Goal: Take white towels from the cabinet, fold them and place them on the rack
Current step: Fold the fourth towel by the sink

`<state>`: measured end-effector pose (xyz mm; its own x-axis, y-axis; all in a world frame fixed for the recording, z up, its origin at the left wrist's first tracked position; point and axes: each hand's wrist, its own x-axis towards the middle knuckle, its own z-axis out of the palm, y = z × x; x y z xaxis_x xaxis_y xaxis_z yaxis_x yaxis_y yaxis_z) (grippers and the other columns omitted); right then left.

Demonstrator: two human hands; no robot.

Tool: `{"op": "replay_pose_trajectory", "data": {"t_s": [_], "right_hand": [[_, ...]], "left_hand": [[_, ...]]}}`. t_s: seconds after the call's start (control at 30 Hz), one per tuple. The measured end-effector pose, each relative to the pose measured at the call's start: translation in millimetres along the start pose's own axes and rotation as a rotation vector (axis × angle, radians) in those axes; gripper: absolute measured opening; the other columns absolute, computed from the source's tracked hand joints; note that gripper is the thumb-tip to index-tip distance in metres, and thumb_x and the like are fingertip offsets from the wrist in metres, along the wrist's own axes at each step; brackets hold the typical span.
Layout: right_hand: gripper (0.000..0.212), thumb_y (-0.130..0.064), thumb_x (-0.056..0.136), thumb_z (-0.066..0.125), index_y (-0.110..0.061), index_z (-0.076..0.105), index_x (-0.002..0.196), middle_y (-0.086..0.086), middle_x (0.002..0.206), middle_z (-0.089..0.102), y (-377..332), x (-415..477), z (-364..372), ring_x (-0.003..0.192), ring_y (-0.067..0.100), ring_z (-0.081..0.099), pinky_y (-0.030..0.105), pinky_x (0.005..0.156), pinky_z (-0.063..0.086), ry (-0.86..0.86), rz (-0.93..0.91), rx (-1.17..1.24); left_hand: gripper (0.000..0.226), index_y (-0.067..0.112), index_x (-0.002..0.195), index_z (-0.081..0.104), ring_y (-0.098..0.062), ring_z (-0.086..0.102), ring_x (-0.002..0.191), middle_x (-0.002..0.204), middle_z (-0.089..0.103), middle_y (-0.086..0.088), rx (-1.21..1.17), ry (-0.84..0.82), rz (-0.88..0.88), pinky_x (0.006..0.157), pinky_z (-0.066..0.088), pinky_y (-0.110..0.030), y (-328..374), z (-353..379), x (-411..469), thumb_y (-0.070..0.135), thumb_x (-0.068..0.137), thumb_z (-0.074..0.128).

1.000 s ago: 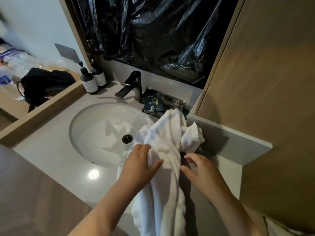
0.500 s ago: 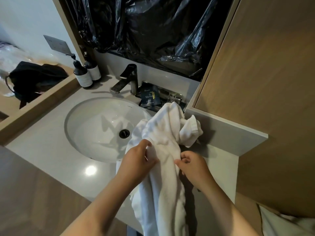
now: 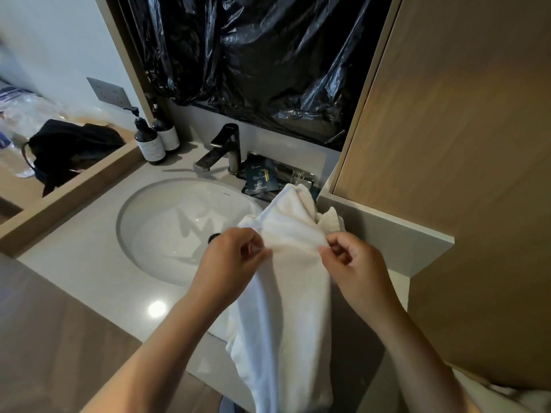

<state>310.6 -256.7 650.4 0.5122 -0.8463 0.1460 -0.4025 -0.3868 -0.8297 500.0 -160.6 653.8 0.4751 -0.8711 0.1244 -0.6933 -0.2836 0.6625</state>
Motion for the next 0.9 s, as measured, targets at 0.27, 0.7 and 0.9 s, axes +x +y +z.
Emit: {"op": "replay_pose_trajectory", "data": {"t_s": [0.27,0.7,0.9], "right_hand": [[0.008,-0.021,0.096,0.059,-0.018,0.067,0.095,-0.013,0.077,0.064,-27,19,-36,0.070,0.001,0.058,0.008,0.057,0.042,0.188,-0.091,0.117],[0.039,-0.042,0.084,0.070,-0.035,0.053,0.118,-0.014,0.109,0.065,33,-35,-19,0.097,0.000,0.063,0.020,0.082,0.051,-0.281,0.405,0.034],[0.019,-0.032,0.087,0.071,-0.023,0.068,0.104,-0.010,0.091,0.070,44,-56,2,0.086,0.004,0.065,0.028,0.082,0.055,-0.191,0.378,-0.094]], "left_hand": [[0.011,0.017,0.088,0.063,-0.006,0.054,0.078,0.089,0.050,0.010,-0.126,0.138,0.229,0.068,0.045,-0.013,43,-23,7,0.027,0.088,0.067],[0.014,0.019,0.091,0.055,-0.004,0.049,0.073,0.081,0.053,0.007,-0.038,-0.008,0.063,0.062,0.036,-0.019,15,14,-3,0.031,0.092,0.062],[0.066,0.036,0.130,0.043,-0.012,0.048,0.098,0.115,0.040,0.008,0.036,-0.275,-0.133,0.080,0.035,-0.022,-5,12,-17,0.060,0.074,0.069]]}}
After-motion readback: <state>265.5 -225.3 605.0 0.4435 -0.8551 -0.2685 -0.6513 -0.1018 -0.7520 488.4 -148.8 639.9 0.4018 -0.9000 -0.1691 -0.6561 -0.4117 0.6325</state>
